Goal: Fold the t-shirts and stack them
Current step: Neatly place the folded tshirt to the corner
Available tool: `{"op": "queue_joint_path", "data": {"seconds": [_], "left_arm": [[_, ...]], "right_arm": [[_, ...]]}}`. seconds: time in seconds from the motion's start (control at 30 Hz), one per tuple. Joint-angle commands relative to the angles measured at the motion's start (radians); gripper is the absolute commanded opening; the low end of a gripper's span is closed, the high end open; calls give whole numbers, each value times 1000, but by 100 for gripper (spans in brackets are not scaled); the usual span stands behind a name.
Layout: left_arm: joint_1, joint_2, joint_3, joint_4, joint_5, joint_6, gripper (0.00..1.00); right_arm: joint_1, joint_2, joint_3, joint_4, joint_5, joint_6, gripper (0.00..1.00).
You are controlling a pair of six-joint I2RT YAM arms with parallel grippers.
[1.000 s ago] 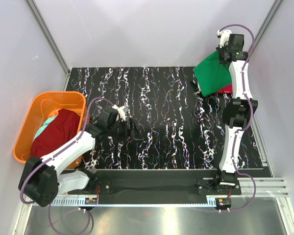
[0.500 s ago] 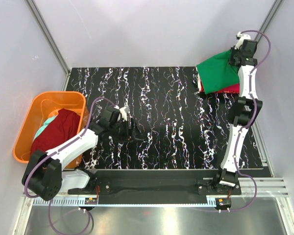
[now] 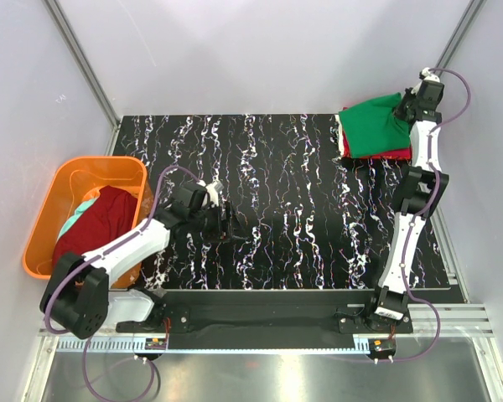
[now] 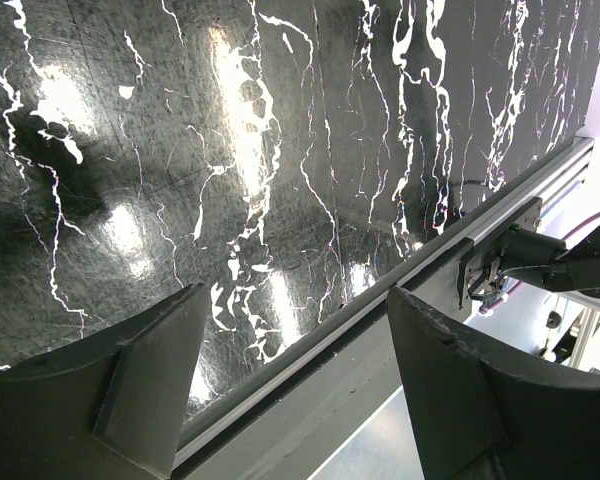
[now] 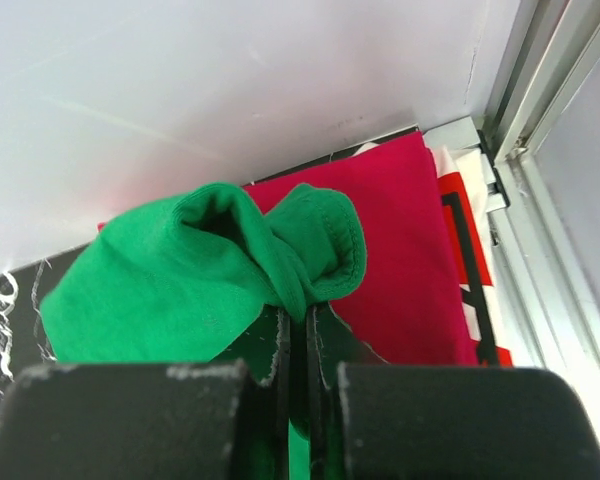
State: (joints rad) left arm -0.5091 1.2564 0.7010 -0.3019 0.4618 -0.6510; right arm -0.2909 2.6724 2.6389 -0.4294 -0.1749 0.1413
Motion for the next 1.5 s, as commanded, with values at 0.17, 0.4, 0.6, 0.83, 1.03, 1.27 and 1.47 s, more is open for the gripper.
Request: {"op": "queue_joint_path", "data": {"seconds": [0.17,0.4,0.6,0.83,1.03,1.27,1.47], "left_arm": [[6,29,54,46,38,2,77],[7,40,51,53,47,-1,77],[7,63,52,64,69,-7,77],[7,72,43,84,81,-19,76],[7,66,48,64,75,-15,76],[7,29,32,76,75,-41,76],[4,-35,0,98,84,-70,76]], "right_arm": [[-25,11,-8,118,66,138,0],[-40,23,-20,120,95,167,0],[-44,6,-75,133,103,150,0],[-48,61,3,80,107,110,4],[-50,37,10,135,143,-104,44],[-44,-97,-46,115,170,-250,73],[-28,-233,-190,79,111,-223,50]]}}
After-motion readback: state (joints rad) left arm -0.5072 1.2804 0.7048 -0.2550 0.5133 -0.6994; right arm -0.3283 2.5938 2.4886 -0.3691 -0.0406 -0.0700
